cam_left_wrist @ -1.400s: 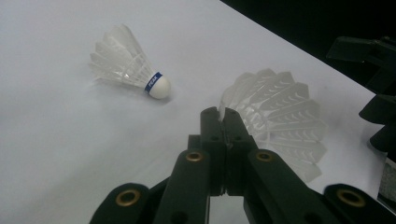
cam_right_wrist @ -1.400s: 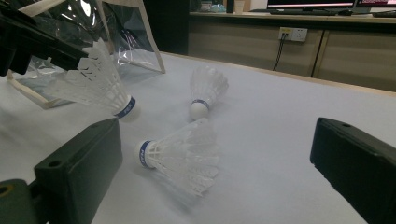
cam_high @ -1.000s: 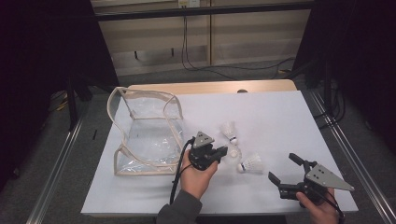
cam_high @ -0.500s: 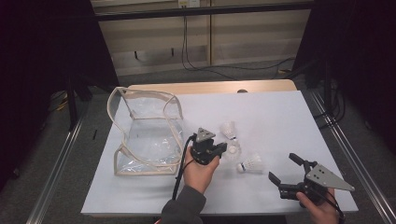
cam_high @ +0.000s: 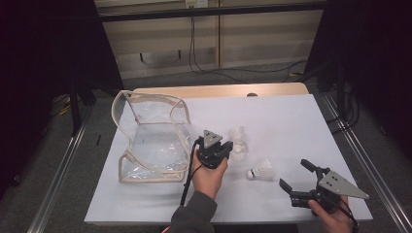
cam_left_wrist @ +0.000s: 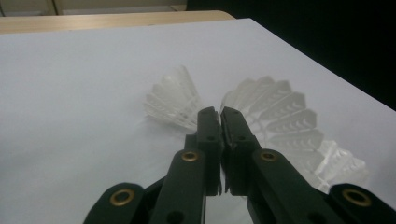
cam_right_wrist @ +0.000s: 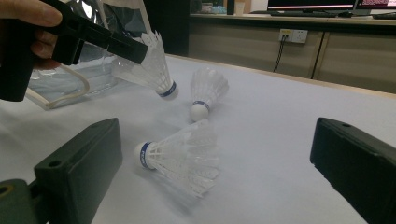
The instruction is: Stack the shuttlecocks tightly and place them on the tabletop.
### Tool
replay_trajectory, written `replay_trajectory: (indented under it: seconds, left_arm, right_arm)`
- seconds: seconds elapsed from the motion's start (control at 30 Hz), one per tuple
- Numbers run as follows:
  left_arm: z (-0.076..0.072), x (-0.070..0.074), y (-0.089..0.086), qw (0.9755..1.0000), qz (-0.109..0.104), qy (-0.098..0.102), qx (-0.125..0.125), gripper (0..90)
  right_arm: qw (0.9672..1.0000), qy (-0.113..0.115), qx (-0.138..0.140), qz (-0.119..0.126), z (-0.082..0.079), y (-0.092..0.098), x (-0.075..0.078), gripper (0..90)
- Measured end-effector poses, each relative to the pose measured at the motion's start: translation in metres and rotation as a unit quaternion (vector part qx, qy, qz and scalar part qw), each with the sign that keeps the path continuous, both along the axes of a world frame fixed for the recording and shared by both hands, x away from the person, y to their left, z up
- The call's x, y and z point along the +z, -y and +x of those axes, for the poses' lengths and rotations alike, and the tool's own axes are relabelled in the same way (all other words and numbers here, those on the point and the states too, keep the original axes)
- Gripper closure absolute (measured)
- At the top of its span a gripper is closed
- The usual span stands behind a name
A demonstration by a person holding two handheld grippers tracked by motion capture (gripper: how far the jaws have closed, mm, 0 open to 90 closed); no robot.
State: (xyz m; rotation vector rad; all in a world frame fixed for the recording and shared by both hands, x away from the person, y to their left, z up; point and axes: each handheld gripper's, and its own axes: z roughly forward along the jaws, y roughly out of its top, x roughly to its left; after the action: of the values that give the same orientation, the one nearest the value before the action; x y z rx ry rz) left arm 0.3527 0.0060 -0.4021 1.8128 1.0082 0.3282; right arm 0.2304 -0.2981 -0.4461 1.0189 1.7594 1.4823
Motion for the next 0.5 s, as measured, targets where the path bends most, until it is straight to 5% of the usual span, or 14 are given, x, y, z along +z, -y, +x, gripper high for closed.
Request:
replay_trajectory:
  seconds: [0.5]
  left_arm:
    - [0.0055, -0.0028, -0.003, 0.9991, 0.011, 0.016, 0.039, 86.8]
  right_arm:
    - [1.0, 0.0, 0.003, 0.0, 0.0001, -0.0006, 0.0, 1.7]
